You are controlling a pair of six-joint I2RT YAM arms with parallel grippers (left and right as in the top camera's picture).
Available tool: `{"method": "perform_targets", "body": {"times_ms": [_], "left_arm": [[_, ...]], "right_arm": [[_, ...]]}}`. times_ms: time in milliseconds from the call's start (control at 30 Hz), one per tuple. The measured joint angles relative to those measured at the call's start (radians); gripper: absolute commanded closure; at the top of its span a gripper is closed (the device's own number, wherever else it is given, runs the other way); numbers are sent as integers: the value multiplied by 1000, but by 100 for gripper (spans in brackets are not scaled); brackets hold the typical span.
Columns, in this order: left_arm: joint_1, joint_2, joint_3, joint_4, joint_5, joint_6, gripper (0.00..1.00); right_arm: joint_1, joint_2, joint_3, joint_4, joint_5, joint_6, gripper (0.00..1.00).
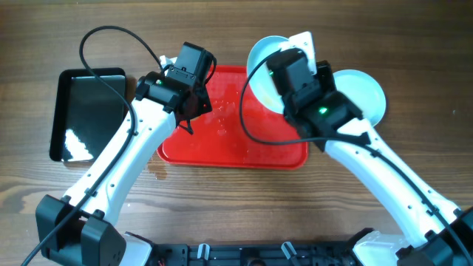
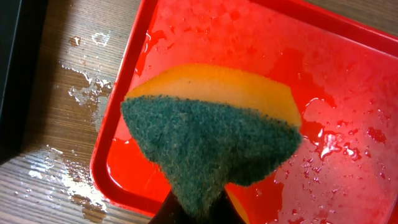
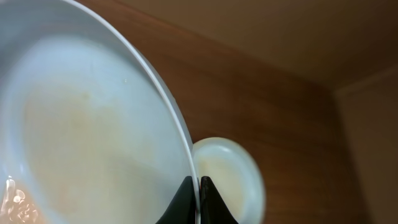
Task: Clean dirty plates on tray and stack at the side
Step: 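Lift the last plate with the right gripper and carry it right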
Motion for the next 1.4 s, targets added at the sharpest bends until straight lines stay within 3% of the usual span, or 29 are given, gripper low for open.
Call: {"method": "perform_targets", "body": {"times_ms": [433,933,1100,1400], "left_arm": [[0,0,0,1,0,0,96],[0,0,0,1,0,0,96],[0,0,0,1,0,0,96],[0,0,-11,9,0,0,96]], "right_arm": [[174,0,0,222,375,-330,96],[174,0,0,217,437,-363,96],[166,0,0,146,318,-280,96],[51,0,1,14,-92,-90,96]]}}
